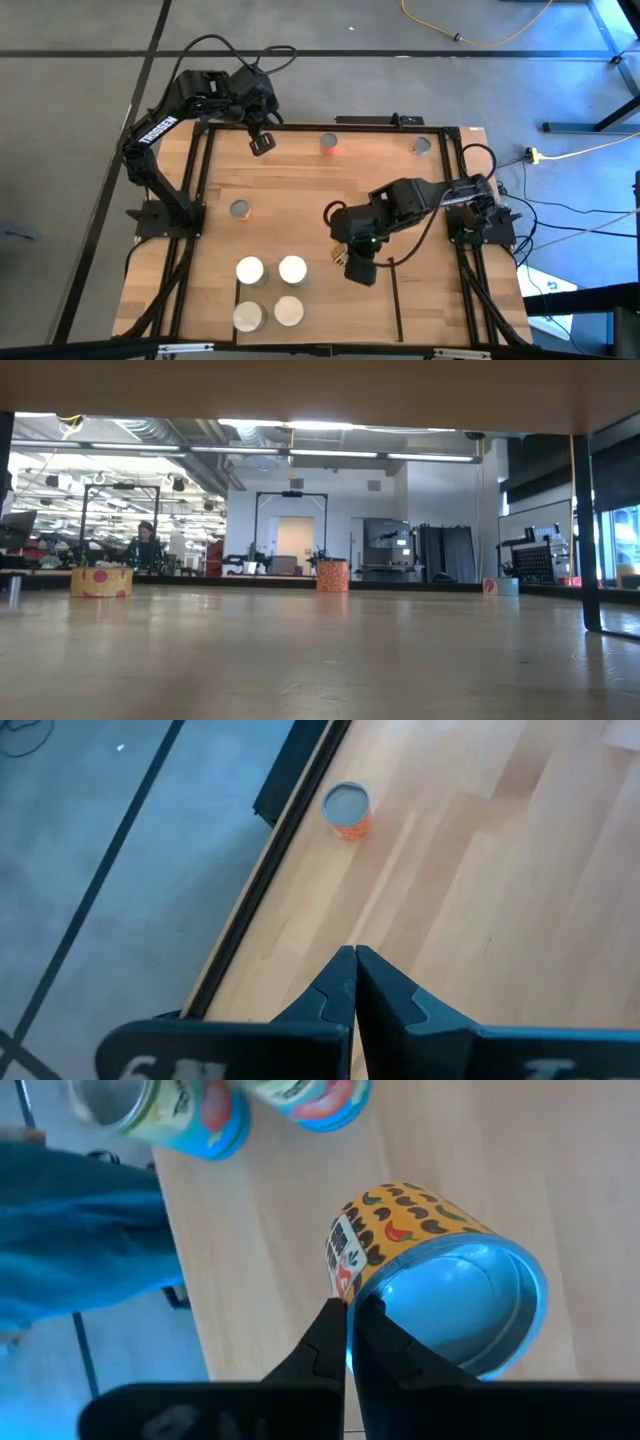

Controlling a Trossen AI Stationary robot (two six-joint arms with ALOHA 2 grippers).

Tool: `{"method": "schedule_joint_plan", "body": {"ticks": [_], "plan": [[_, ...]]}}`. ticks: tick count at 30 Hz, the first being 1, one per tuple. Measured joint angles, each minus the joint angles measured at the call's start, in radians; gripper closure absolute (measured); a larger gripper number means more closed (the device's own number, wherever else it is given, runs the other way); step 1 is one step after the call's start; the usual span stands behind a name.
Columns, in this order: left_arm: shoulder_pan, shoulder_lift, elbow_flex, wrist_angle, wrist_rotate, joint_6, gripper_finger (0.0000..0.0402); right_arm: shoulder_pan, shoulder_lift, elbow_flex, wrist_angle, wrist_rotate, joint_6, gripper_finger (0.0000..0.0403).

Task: Pick and place cans onto a shelf
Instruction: Put the canned spicy black beans on the shelf

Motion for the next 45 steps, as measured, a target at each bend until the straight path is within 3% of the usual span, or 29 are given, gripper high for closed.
{"method": "schedule_joint_plan", "body": {"ticks": [20,34,41,45], "plan": [[0.000,0.002,0.000,-0.002,0.000,-0.088,0.0401,0.036,0.031,0.001,0.087,0.057,-0.292,0.0396],[0.000,0.002,0.000,-0.018,0.000,-0.113,0.0401,0.087,0.170,0.000,0.103,0.053,-0.346,0.0396],[0.000,0.002,0.000,-0.030,0.000,-0.113,0.0401,0.087,0.175,0.001,0.103,0.036,-0.351,0.0396],[0.000,0.002,0.000,-0.030,0.000,-0.110,0.0401,0.087,0.175,0.001,0.104,0.036,-0.353,0.0374]]}}
